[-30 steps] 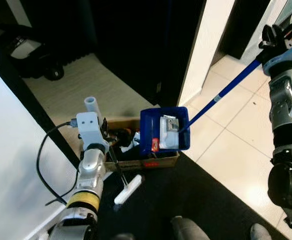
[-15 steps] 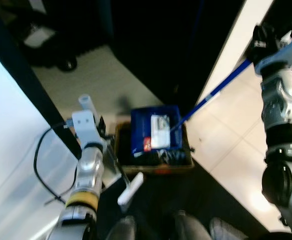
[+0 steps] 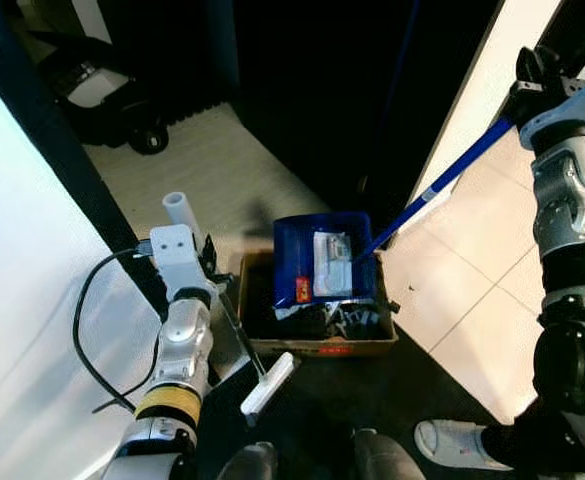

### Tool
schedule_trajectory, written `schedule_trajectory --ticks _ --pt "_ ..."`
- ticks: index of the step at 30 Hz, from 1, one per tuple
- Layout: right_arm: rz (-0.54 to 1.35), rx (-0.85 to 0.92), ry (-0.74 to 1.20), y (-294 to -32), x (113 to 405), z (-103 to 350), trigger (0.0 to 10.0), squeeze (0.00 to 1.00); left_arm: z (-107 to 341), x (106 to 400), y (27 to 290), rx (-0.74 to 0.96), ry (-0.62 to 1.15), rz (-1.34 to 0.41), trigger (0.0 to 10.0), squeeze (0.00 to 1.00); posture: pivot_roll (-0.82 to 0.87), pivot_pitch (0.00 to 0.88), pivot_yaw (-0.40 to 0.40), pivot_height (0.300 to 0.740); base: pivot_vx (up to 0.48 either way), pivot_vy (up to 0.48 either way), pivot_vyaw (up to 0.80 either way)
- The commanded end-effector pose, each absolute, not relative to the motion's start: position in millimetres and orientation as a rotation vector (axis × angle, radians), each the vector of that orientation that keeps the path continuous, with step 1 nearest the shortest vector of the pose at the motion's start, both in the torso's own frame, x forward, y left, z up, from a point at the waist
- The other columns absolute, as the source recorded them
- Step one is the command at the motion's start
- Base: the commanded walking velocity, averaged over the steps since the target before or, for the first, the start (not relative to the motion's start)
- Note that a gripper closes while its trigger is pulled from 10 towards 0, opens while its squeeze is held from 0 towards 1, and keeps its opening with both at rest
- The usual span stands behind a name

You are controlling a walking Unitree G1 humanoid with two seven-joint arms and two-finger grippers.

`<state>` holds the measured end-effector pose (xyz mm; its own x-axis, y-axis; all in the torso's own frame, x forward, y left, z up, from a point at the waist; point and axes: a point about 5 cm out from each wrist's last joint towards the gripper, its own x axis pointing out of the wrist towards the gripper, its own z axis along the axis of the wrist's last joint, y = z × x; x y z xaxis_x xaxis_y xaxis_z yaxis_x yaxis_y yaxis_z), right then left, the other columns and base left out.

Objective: Sweep floor

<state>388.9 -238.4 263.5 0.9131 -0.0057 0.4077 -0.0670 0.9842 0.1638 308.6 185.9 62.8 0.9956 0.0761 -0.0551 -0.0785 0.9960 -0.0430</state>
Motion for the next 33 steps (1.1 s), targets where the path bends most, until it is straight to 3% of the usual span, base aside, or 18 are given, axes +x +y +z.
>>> schedule_trajectory --ticks 1,5,8,33 --pt "0.022 0.174 -0.471 -243 387 274 10.0 0.00 70 310 182 -0.017 0.011 0.053 10.0 0.00 0.00 0.073 -0.050 0.740 0.000 -0.480 0.00" --pt "0.018 0.170 -0.469 -244 387 273 10.0 0.00 69 310 182 -0.028 0.015 0.054 10.0 0.00 -0.01 0.076 -0.051 0.740 0.000 -0.480 0.00" --pt "0.014 0.162 -0.465 -246 387 273 10.0 0.00 67 310 182 -0.089 0.024 0.065 10.0 0.00 -0.01 0.077 -0.051 0.740 0.000 0.000 0.00" --pt "0.060 -0.074 -0.450 -237 392 259 10.0 0.00 74 308 190 0.055 0.018 0.033 10.0 0.00 -0.01 0.100 -0.076 0.740 0.000 0.000 0.00"
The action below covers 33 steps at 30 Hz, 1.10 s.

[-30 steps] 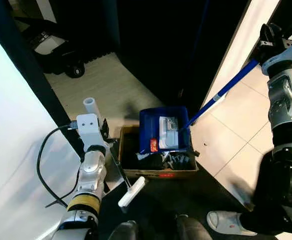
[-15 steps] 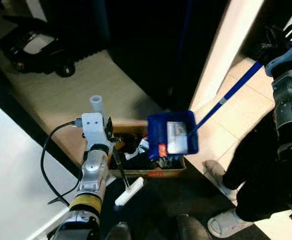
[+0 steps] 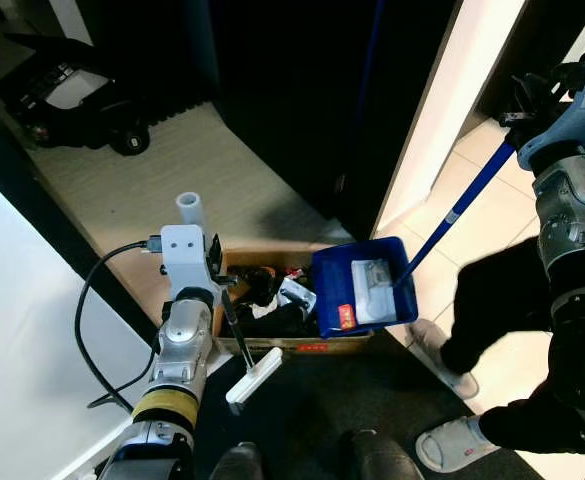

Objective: Sweep floor

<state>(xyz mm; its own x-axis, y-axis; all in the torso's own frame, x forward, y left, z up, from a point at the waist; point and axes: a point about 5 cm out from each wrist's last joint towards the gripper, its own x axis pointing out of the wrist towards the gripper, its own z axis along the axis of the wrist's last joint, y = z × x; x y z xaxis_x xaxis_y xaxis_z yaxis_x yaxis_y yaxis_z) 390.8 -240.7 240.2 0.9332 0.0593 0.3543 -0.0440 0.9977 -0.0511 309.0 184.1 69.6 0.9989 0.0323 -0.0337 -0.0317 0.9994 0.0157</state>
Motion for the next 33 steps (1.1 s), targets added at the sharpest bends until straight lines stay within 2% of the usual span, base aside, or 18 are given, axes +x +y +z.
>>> schedule_trajectory --ticks 1,4,21,27,33 --pt "0.068 -0.083 -0.453 -234 392 258 10.0 0.00 74 307 191 0.056 0.017 0.037 10.0 0.00 -0.01 0.101 -0.080 0.740 0.000 0.000 0.00" --pt "0.096 -0.099 -0.466 -224 394 259 10.0 0.00 74 305 192 0.057 0.013 0.047 10.0 0.00 -0.01 0.100 -0.084 0.740 0.000 0.000 0.00" --pt "0.367 -0.138 -0.545 -130 397 249 10.0 0.00 78 301 198 0.054 -0.009 0.087 10.0 0.00 0.01 0.091 -0.111 0.740 0.000 0.000 0.00" --pt "0.447 -0.162 -0.568 -108 391 242 10.0 0.00 78 300 199 0.056 -0.012 0.092 10.0 0.00 0.01 0.098 -0.114 0.740 0.000 0.000 0.00" --pt "0.492 -0.204 -0.589 -99 387 237 10.0 0.00 79 300 199 0.055 -0.014 0.093 10.0 0.00 0.01 0.100 -0.115 0.740 0.000 0.000 0.00"
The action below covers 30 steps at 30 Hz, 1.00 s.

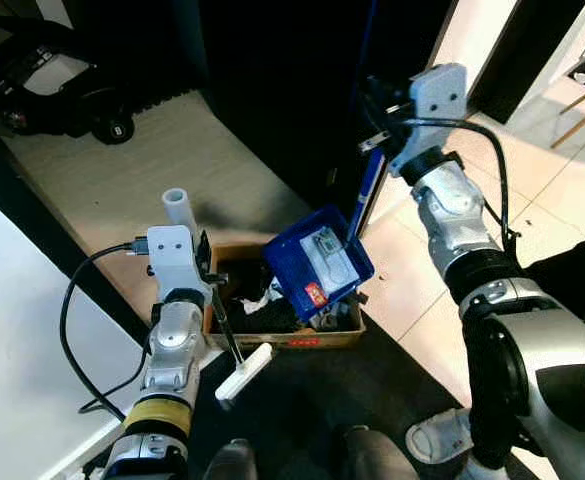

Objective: Sweep floor

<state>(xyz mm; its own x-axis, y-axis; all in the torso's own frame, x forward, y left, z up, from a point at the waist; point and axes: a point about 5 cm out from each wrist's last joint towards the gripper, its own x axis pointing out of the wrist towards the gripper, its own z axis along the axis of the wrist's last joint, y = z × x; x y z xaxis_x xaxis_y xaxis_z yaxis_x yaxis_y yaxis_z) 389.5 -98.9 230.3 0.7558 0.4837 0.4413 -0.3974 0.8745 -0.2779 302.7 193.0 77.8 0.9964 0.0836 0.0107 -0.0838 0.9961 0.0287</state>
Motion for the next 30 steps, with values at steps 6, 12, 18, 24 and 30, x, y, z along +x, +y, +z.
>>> schedule_trajectory --ticks 6,12,18,24,30 --pt "0.542 -0.229 -0.607 -86 382 233 10.0 0.00 80 300 198 0.053 -0.018 0.095 10.0 0.00 0.01 0.100 -0.121 0.740 0.000 0.000 0.00" --pt "0.605 -0.221 -0.600 -71 377 224 10.0 0.00 81 300 198 0.050 -0.021 0.100 10.0 0.00 0.01 0.100 -0.130 0.740 0.000 0.000 0.00" --pt "0.687 -0.200 -0.596 -55 368 213 10.0 0.00 80 298 198 0.048 -0.020 0.106 10.0 0.00 0.01 0.100 -0.134 0.740 0.000 0.000 0.00" --pt "0.762 -0.252 -0.616 -44 359 204 10.0 0.00 80 298 197 0.048 -0.021 0.105 10.0 0.00 0.01 0.101 -0.133 0.740 0.000 0.000 0.00" --pt "0.783 -0.292 -0.638 -43 356 203 10.0 0.00 81 298 197 0.050 -0.021 0.101 10.0 0.00 0.01 0.103 -0.132 0.740 0.000 0.000 0.00"
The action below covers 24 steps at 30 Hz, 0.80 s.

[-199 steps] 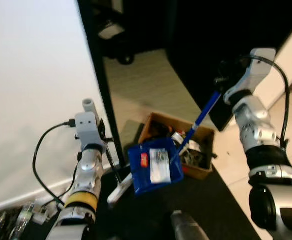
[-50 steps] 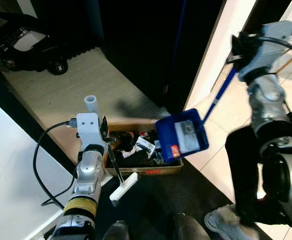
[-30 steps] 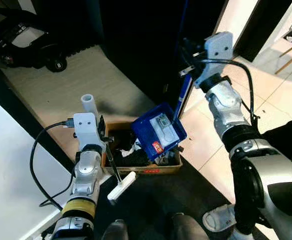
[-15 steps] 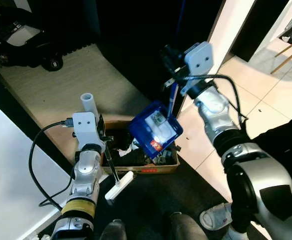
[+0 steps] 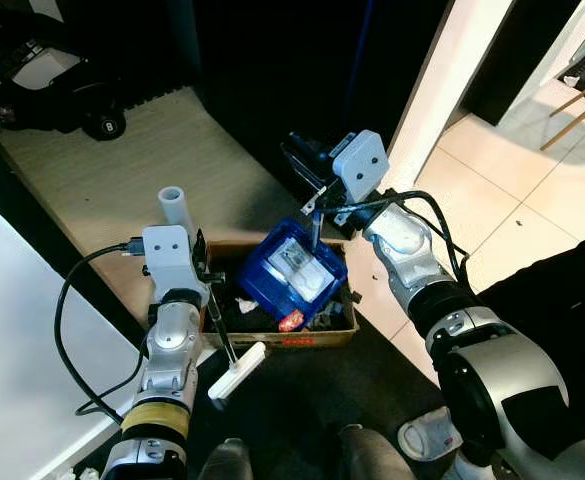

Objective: Sweep floor

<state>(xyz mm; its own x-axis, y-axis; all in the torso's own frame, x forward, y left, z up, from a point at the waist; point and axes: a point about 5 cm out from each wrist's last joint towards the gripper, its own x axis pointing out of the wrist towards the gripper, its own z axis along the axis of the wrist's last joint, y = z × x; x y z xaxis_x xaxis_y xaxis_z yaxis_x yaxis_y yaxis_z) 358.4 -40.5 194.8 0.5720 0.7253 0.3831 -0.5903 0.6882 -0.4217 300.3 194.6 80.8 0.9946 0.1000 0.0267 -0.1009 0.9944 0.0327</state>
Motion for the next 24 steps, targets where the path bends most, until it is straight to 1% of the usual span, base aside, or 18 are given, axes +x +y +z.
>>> schedule_trajectory --ticks 1,4,8,11,16,24 --pt "0.794 -0.312 -0.647 -43 355 203 10.0 0.00 81 299 197 0.050 -0.021 0.101 10.0 0.00 0.01 0.101 -0.131 0.740 0.000 0.000 0.00" --pt "0.813 -0.358 -0.668 -41 352 202 10.0 0.00 81 299 196 0.050 -0.022 0.100 10.0 0.00 0.01 0.100 -0.132 0.740 0.000 0.000 0.00" --pt "0.828 -0.458 -0.735 -39 346 202 10.0 0.00 81 299 197 0.050 -0.023 0.104 10.0 0.00 0.01 0.099 -0.134 0.740 0.000 0.000 0.00" --pt "0.850 -0.502 -0.788 -36 342 205 10.0 0.00 81 300 197 0.050 -0.024 0.105 10.0 0.00 0.01 0.099 -0.136 0.740 0.000 0.000 0.00" --pt "0.892 -0.526 -0.848 -31 335 206 10.0 0.00 82 300 196 0.048 -0.025 0.105 10.0 0.00 0.01 0.099 -0.137 0.740 0.000 0.000 0.00" --pt "0.884 -0.510 -0.857 -29 334 205 10.0 0.00 81 300 196 0.046 -0.024 0.105 10.0 0.00 0.00 0.099 -0.137 0.740 0.000 0.000 0.00"
